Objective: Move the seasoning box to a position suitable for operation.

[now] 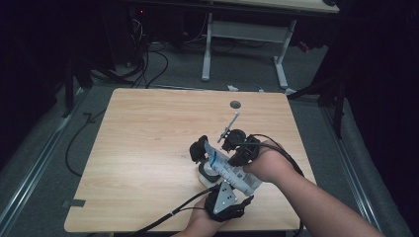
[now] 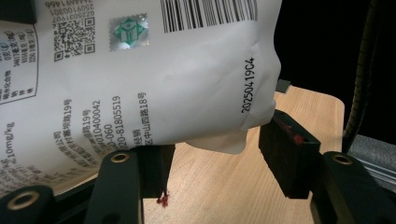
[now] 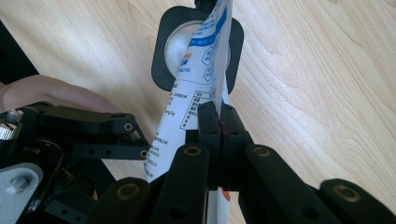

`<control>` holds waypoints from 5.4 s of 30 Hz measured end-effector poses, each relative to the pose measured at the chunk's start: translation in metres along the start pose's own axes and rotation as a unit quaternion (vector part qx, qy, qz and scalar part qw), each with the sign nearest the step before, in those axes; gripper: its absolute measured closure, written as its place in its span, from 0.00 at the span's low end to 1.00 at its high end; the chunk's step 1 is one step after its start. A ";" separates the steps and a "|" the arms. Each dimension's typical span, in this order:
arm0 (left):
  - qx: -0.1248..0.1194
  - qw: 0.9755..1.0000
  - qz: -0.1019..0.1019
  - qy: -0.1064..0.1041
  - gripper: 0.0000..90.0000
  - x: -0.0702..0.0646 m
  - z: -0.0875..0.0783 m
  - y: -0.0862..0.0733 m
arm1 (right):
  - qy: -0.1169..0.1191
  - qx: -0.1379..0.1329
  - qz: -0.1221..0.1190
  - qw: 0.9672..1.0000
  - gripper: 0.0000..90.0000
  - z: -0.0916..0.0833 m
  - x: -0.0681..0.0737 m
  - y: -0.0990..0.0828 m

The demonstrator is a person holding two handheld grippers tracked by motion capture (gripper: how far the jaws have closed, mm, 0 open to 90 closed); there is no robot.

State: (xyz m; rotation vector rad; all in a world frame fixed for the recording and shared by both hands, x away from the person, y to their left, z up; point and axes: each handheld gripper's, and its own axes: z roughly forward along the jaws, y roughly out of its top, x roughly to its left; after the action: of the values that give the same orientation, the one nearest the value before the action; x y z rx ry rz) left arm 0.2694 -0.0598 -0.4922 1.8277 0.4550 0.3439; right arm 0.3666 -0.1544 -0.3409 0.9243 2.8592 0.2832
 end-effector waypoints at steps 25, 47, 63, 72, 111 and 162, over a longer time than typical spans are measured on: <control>-0.002 1.000 -0.002 0.000 0.52 0.001 0.000 0.001 | 0.001 -0.001 -0.003 1.000 1.00 0.000 0.000 0.002; -0.008 1.000 -0.004 0.000 0.53 0.002 -0.002 0.003 | -0.003 0.004 -0.006 1.000 1.00 -0.002 0.001 0.006; -0.013 1.000 -0.002 0.002 0.53 0.002 -0.002 0.007 | -0.007 0.000 -0.010 1.000 1.00 -0.006 0.001 0.007; -0.014 1.000 0.001 0.002 0.53 0.001 -0.003 0.010 | -0.008 -0.004 -0.010 1.000 1.00 -0.009 0.001 0.008; -0.022 1.000 0.009 0.013 0.56 0.003 -0.004 0.011 | -0.011 -0.012 -0.011 1.000 1.00 -0.013 0.001 0.012; -0.026 1.000 0.006 0.016 0.57 0.004 -0.005 0.013 | -0.013 -0.012 -0.014 1.000 1.00 -0.011 0.001 0.017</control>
State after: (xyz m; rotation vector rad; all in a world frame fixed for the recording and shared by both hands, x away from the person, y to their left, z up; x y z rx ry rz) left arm 0.2721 -0.0571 -0.4787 1.7775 0.4532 0.3900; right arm 0.3729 -0.1418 -0.3264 0.8771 2.8361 0.2992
